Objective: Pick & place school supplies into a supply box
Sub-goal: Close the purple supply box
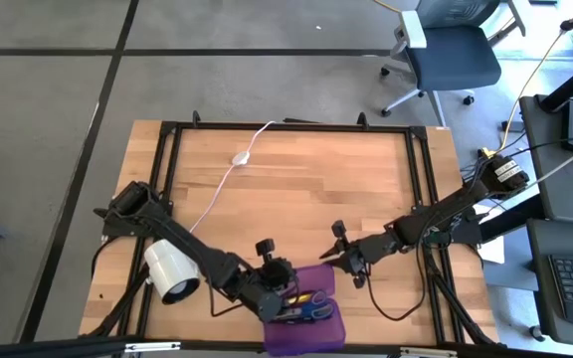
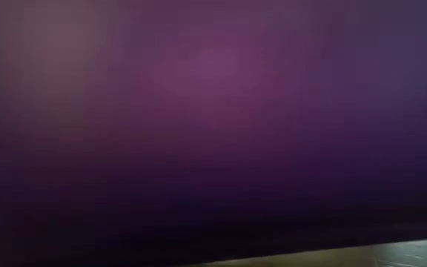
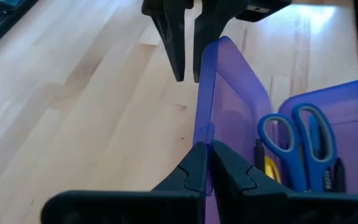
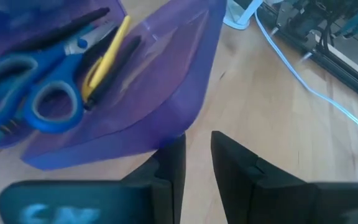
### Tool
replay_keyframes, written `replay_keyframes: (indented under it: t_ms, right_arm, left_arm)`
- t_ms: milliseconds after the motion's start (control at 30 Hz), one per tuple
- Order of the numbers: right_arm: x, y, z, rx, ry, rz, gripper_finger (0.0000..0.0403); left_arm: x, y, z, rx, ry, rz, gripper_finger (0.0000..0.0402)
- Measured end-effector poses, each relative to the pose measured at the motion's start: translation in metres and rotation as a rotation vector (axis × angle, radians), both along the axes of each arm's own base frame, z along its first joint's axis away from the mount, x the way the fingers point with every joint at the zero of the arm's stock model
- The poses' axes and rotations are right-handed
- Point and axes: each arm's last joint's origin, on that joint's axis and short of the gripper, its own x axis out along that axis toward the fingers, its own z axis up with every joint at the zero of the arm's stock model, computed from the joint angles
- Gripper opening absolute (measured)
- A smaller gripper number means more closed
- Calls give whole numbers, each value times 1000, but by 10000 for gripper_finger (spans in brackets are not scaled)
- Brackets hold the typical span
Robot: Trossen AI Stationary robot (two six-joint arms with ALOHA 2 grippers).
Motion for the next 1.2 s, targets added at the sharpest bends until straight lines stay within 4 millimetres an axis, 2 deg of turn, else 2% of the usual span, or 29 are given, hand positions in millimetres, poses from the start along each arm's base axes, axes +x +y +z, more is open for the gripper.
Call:
replay_keyframes:
  t_ms: [533,900,1200]
  right_arm:
    - [0,0,0,-21,-6,8,82]
    - [1,-1,1,-117,-31,32,82]
    - [0,-5,0,-200,-26,-27,82]
  left_arm:
    - [7,13,1,68,30,-32,3]
    - [10,18,2,168,30,-30,3]
    - [10,20,3,206,28,-22,3]
